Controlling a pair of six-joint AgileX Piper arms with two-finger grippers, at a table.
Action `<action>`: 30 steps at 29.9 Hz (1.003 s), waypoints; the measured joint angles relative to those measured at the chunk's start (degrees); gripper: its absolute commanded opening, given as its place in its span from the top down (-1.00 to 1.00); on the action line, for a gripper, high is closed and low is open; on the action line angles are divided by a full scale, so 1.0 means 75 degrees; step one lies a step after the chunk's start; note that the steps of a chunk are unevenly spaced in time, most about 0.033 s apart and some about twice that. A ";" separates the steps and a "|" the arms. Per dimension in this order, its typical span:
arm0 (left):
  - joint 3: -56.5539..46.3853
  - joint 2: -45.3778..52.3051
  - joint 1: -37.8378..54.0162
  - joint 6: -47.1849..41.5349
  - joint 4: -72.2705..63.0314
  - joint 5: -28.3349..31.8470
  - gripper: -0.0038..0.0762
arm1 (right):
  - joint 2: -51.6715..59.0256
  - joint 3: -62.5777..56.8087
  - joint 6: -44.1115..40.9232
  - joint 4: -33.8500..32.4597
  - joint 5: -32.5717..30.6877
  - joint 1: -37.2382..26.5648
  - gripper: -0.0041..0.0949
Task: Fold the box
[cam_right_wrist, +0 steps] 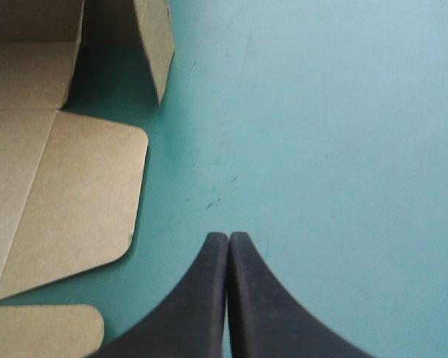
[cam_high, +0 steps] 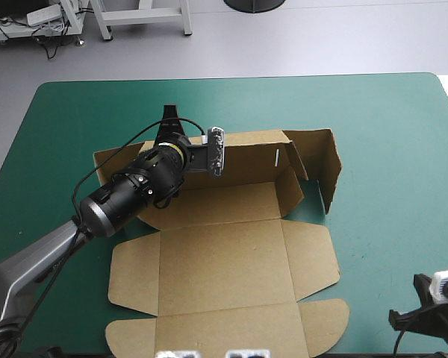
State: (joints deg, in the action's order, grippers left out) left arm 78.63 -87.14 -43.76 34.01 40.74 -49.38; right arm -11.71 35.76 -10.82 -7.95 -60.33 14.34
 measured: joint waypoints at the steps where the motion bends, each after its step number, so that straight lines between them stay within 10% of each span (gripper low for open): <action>1: -0.0010 0.0000 0.0000 -0.0053 0.0029 0.0047 0.93 | -0.0215 0.0198 -0.0009 -0.0050 0.0103 0.0000 0.94; 11: -0.0036 -0.0192 0.0000 -0.0363 0.0324 0.0263 0.93 | -0.3740 0.2954 0.0045 -0.0283 0.1643 0.0000 0.95; 24: -0.0036 -0.0282 0.0000 -0.0538 0.0445 0.0300 0.93 | -0.8344 0.7812 0.0848 -0.0355 0.1414 0.0000 0.95; 30: -0.0036 -0.0282 0.0000 -0.0562 0.0453 0.0286 0.93 | -1.0162 0.9270 0.1787 0.1419 0.0894 -0.0717 0.95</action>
State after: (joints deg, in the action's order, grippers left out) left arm 78.37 -89.25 -43.76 29.80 44.13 -47.23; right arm -87.92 105.28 2.59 2.69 -53.62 8.97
